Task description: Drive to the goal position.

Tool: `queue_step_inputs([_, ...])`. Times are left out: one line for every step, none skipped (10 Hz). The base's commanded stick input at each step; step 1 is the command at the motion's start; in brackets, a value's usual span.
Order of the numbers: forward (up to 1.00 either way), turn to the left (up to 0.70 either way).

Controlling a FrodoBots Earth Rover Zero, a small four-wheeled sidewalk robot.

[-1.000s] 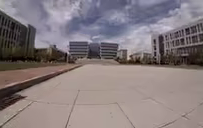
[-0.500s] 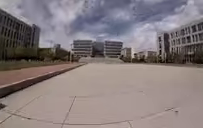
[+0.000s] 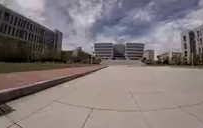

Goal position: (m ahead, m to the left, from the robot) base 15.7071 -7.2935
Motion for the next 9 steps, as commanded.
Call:
queue_step_inputs([1.00,0.02])
queue_step_inputs([1.00,0.00])
queue_step_inputs([1.00,0.00])
queue_step_inputs([1.00,0.00])
queue_step_inputs([1.00,0.00])
queue_step_inputs([1.00,0.00])
queue_step_inputs([1.00,0.00])
queue_step_inputs([1.00,0.00])
queue_step_inputs([1.00,0.00])
